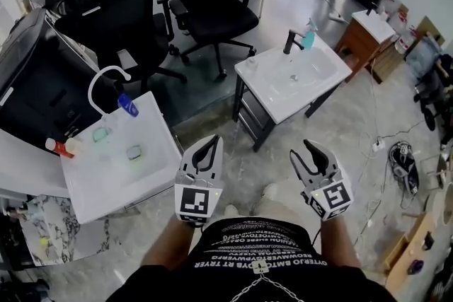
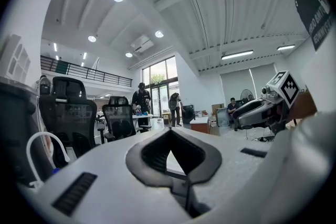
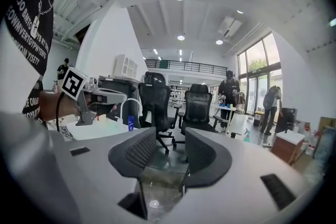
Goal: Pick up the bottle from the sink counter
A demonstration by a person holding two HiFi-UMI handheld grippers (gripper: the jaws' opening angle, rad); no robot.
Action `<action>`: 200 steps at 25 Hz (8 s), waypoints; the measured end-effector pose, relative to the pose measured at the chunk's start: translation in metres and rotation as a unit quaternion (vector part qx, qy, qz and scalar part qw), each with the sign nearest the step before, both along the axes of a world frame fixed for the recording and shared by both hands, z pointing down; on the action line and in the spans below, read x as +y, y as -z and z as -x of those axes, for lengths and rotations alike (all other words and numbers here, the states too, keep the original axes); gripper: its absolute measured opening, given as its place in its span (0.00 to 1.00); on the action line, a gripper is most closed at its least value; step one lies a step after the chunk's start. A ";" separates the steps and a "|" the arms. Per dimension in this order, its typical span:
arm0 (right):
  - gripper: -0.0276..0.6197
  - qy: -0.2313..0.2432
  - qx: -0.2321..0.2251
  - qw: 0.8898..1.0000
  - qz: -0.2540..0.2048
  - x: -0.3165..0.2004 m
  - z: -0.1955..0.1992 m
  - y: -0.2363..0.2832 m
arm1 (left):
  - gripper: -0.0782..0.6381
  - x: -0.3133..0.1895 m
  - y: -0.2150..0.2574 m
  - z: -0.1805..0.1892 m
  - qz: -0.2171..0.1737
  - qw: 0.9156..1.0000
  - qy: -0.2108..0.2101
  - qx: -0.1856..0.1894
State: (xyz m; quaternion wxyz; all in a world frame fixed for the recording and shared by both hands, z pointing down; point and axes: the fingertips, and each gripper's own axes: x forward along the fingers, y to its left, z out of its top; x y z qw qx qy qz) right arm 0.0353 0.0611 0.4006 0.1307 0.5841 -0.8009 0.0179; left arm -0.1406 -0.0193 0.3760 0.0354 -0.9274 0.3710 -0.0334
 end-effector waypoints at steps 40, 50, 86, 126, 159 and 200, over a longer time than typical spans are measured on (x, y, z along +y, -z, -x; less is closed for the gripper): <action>0.47 0.107 -0.015 0.994 0.013 -0.234 -0.142 -0.031 | 0.11 -0.198 -0.003 -0.155 -0.007 0.995 0.089 -0.053; 0.53 0.136 -0.025 0.990 0.034 -0.266 -0.201 -0.054 | 0.11 -0.226 0.003 -0.214 -0.028 0.992 0.120 -0.038; 0.56 0.175 -0.028 0.974 0.139 -0.411 -0.178 -0.199 | 0.11 -0.370 -0.014 -0.197 -0.017 0.991 0.124 -0.050; 0.61 0.192 0.052 0.942 0.269 -0.566 -0.134 -0.401 | 0.11 -0.456 -0.076 -0.144 0.035 0.982 0.108 -0.148; 0.56 0.201 0.044 0.957 0.203 -0.506 -0.148 -0.299 | 0.11 -0.403 -0.079 -0.170 0.059 0.987 0.093 -0.114; 0.56 0.245 0.050 0.964 0.094 -0.339 -0.166 -0.089 | 0.11 -0.246 -0.049 -0.201 0.030 0.989 0.123 -0.073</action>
